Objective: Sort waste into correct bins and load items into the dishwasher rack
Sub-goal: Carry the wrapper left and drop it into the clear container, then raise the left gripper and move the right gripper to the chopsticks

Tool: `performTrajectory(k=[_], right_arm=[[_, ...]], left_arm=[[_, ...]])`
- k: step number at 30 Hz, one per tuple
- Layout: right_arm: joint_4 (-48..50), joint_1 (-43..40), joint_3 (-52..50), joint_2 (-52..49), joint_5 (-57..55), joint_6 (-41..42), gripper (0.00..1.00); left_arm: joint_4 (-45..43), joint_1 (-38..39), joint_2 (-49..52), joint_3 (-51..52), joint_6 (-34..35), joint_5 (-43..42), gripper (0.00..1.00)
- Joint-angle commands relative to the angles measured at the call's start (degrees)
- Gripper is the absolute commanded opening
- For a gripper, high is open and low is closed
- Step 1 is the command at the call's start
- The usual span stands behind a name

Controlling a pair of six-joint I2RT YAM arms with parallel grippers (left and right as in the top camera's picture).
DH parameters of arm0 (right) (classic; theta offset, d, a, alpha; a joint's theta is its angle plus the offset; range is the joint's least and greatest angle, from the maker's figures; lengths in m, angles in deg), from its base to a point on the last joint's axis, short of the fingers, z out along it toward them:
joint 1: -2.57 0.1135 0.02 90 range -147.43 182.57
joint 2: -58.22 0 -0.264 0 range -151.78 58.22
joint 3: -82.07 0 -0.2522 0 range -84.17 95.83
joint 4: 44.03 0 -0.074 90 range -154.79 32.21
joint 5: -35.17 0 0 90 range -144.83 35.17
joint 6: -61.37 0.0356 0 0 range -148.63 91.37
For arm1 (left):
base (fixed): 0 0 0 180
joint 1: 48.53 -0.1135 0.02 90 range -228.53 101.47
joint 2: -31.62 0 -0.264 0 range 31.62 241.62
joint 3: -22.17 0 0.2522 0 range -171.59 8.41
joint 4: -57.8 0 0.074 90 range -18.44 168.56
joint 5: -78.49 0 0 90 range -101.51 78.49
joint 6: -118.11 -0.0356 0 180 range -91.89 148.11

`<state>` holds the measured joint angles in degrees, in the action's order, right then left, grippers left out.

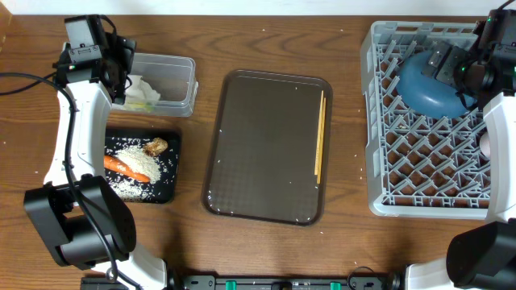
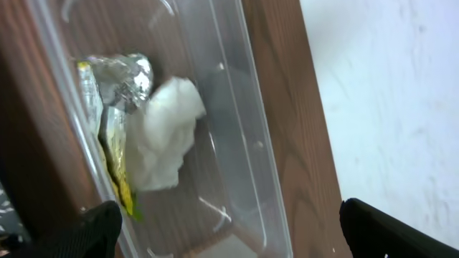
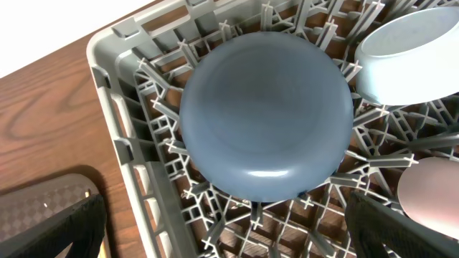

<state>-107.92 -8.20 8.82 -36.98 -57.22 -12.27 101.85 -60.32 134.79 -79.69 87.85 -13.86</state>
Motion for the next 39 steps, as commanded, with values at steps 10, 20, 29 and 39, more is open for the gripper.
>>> performTrajectory(k=[10, 20, 29, 39], right_arm=[[-0.09, -0.20, 0.00, 0.57, -0.59, 0.76, 0.99], [-0.09, -0.20, 0.00, 0.57, -0.59, 0.76, 0.99], [-0.09, -0.20, 0.00, 0.57, -0.59, 0.76, 0.99], [0.42, -0.20, 0.00, 0.57, 0.15, 1.95, 0.99]], left_arm=[[1.81, 0.11, -12.61, -0.33, -9.66, -9.38, 0.98], [20.00, 3.65, -30.49, -0.31, -28.89, -13.49, 0.98], [36.41, -1.73, -31.69, -0.31, -18.75, 6.93, 0.98], [40.85, -5.55, -31.43, -0.31, -18.73, 8.87, 0.98]])
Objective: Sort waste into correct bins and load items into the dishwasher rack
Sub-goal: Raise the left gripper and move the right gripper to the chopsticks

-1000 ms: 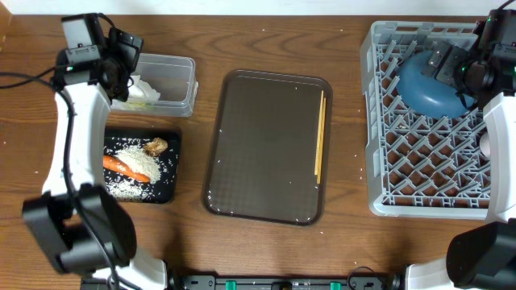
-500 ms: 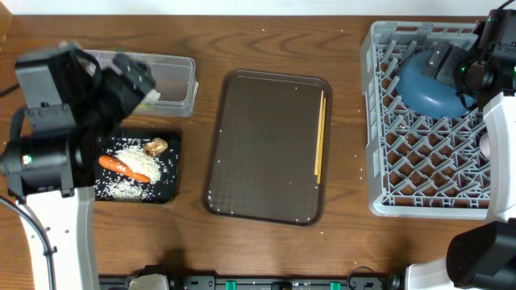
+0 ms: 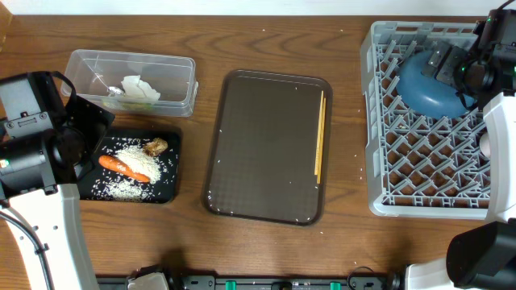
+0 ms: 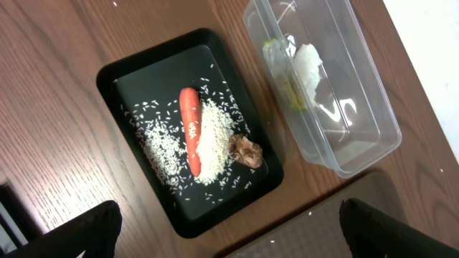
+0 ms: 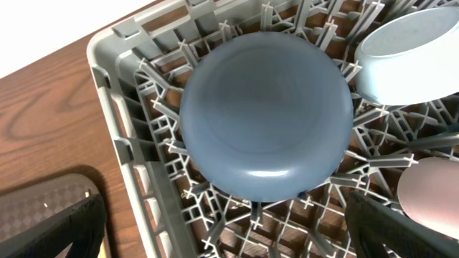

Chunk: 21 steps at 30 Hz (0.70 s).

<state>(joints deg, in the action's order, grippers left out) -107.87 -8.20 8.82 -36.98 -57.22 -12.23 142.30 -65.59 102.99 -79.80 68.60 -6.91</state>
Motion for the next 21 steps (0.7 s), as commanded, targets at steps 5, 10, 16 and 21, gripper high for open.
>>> performTrajectory(k=[5, 10, 16, 21], right_arm=[[1.55, -0.07, 0.00, 0.57, 15.28, 18.03, 0.99], [0.28, -0.07, 0.00, 0.57, 21.59, 19.52, 0.99], [-0.20, 4.35, 0.00, 0.02, 41.90, 18.05, 0.75], [-1.44, 19.85, 0.00, -0.15, 25.70, 15.82, 0.85]], left_arm=[[0.42, -0.28, 0.42, -0.20, 0.52, 1.92, 0.98], [0.42, -0.28, 0.44, -0.20, 0.52, 1.92, 0.98], [0.39, -0.28, 0.44, -0.20, 0.52, 1.92, 0.98], [0.42, -0.28, 0.44, -0.20, 0.52, 1.92, 0.98]])
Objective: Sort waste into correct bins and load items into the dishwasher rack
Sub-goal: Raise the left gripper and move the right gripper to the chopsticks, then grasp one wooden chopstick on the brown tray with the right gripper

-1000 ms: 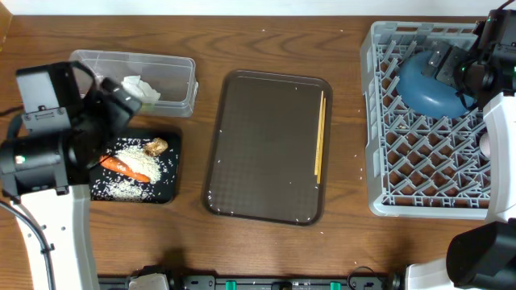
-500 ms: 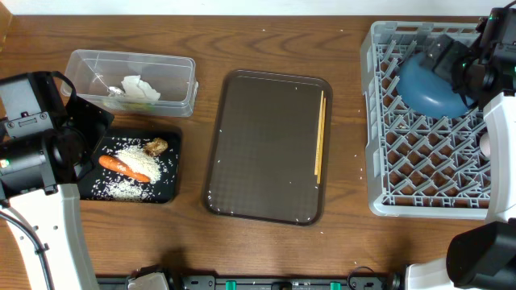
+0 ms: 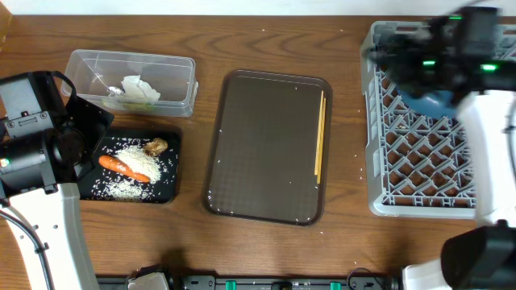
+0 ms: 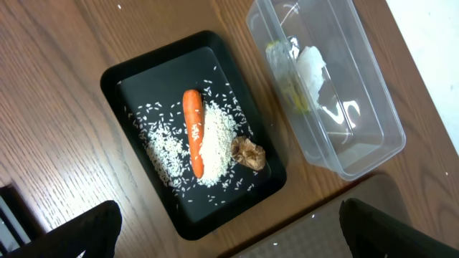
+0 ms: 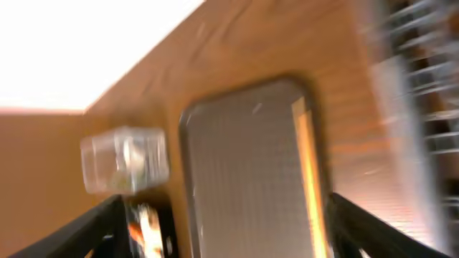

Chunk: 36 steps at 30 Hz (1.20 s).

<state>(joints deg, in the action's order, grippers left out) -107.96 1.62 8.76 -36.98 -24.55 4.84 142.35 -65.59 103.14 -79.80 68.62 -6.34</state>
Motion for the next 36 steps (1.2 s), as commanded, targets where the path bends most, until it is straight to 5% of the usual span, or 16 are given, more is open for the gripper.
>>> performTrajectory(k=[1, 5, 12, 17, 29, 36], right_arm=[[-2.14, 13.77, 0.07, -0.39, -12.87, -0.37, 0.89], [-4.48, 28.50, 0.07, -3.48, -35.78, 6.73, 0.95], [-6.01, 37.75, 0.07, -14.21, -47.69, 17.11, 0.94], [-5.97, 35.47, 0.07, -19.89, -46.38, 16.39, 0.96], [-1.84, 26.60, 0.07, -24.00, -30.86, -2.19, 0.98], [-1.25, 26.53, 0.07, -27.87, -29.11, -3.82, 0.95]], left_arm=[[0.37, -0.28, 0.28, -0.20, 0.50, 1.36, 0.98], [0.35, -0.28, 0.28, -0.20, 0.50, 1.36, 0.98], [0.35, -0.28, 0.28, -0.20, 0.50, 1.36, 0.98], [0.35, -0.28, 0.28, -0.20, 0.50, 1.36, 0.98], [0.37, -0.28, 0.28, -0.20, 0.50, 1.36, 0.98], [0.35, -0.28, 0.28, -0.20, 0.50, 1.36, 0.98]])
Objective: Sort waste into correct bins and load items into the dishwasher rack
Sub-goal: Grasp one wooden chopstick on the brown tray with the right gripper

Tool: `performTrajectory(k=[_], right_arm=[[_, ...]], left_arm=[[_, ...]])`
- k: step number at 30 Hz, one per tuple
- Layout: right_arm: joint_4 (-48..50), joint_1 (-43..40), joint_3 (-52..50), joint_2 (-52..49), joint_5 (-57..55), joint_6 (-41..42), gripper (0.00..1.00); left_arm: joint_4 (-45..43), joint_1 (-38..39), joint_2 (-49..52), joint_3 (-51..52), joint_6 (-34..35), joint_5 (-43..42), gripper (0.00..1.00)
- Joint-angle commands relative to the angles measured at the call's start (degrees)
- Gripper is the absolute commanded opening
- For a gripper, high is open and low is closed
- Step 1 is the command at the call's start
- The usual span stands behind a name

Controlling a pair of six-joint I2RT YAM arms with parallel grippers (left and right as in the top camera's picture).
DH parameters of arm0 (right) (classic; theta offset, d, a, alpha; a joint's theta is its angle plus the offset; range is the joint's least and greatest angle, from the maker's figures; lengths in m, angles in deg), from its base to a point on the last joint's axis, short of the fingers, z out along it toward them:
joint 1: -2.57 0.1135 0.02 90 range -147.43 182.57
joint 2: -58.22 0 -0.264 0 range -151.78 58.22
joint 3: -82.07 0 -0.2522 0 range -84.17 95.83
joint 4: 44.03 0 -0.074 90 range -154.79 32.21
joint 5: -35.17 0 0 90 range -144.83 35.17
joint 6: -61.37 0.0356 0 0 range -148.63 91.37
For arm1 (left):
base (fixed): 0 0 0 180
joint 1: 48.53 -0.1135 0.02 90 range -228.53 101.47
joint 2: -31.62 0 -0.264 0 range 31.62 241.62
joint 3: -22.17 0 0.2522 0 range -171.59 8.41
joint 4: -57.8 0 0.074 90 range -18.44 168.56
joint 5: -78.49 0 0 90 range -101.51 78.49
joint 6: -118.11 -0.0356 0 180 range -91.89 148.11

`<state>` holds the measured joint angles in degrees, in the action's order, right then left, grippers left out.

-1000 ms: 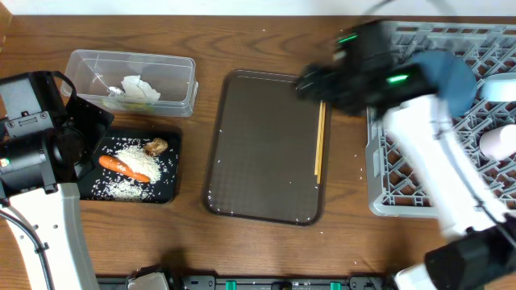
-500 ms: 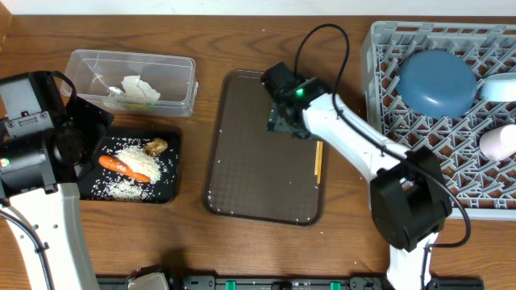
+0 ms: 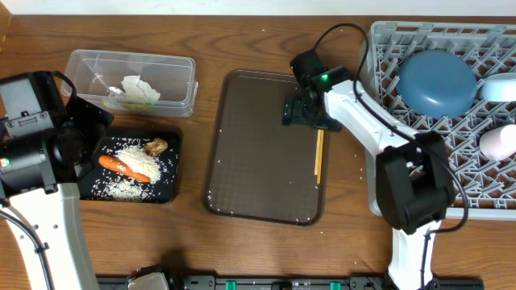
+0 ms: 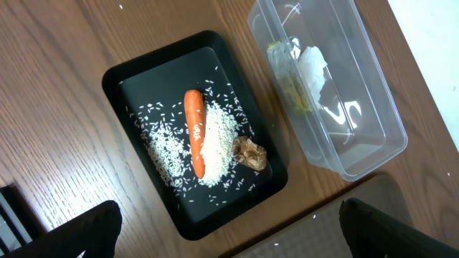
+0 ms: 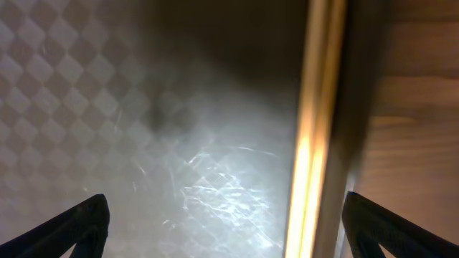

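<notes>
A pair of wooden chopsticks (image 3: pixel 319 155) lies along the right side of the brown serving tray (image 3: pixel 250 161). My right gripper (image 5: pixel 229 240) is open and low over the tray. The chopsticks (image 5: pixel 315 122) run between its fingers, close to the right fingertip (image 5: pixel 391 229). In the overhead view it sits at the chopsticks' far end (image 3: pixel 305 113). My left gripper (image 4: pixel 229 240) is open and empty, high above the black tray (image 4: pixel 129 72) holding rice, a carrot (image 4: pixel 193 140) and a brown scrap (image 4: pixel 249 152). The grey dishwasher rack (image 3: pixel 379 121) holds a blue bowl (image 3: pixel 438 83).
A clear plastic bin (image 3: pixel 181 80) at the back left contains a tissue and a wrapper (image 3: pixel 139 89). The rack also carries a pale blue bowl (image 3: pixel 500 87) and a pink cup (image 3: pixel 498 142). My right arm stretches from the rack across to the tray.
My right gripper was over the rack's left part, blurred; now it is low over the serving tray at the chopsticks' far end. The left arm has not moved.
First my left gripper was open just above the clear bin and my right gripper above the blue bowl in the rack. Then the left gripper was high over the black tray. Later the right arm was off the bowl, and now it is at the chopsticks.
</notes>
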<state>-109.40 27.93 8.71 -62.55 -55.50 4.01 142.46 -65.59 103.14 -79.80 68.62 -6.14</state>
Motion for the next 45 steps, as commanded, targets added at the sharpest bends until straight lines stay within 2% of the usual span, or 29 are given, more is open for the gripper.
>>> performTrajectory(k=[1, 35, 37, 38, 40, 43, 44, 45], right_arm=[[0.20, 0.35, 0.11, -2.75, 1.84, -2.99, 0.94], [1.25, 3.34, 0.09, -7.58, 2.47, -0.92, 0.93], [1.07, 3.32, 0.09, -8.41, 2.45, -0.94, 0.82], [0.83, 3.32, 0.09, -8.76, 2.43, -0.94, 0.66], [0.42, 3.32, 0.09, -9.55, 2.43, -0.96, 0.45], [-0.48, 3.28, 0.09, -9.88, 2.03, -0.98, 0.07], [-0.52, 3.28, 0.09, -9.88, 2.05, -0.98, 0.01], [-0.52, 3.28, 0.09, -9.88, 2.10, -0.98, 0.01]], left_arm=[[0.26, -0.28, 0.28, -0.20, 0.50, 1.16, 0.98], [0.26, -0.28, 0.28, -0.20, 0.50, 1.16, 0.98], [0.26, -0.28, 0.28, -0.20, 0.50, 1.16, 0.98], [0.26, -0.28, 0.28, -0.20, 0.50, 1.16, 0.98], [0.26, -0.28, 0.28, -0.20, 0.50, 1.16, 0.98], [0.26, -0.28, 0.28, -0.20, 0.50, 1.16, 0.98], [0.26, -0.28, 0.28, -0.20, 0.50, 1.16, 0.98], [0.26, -0.28, 0.28, -0.20, 0.50, 1.16, 0.98]])
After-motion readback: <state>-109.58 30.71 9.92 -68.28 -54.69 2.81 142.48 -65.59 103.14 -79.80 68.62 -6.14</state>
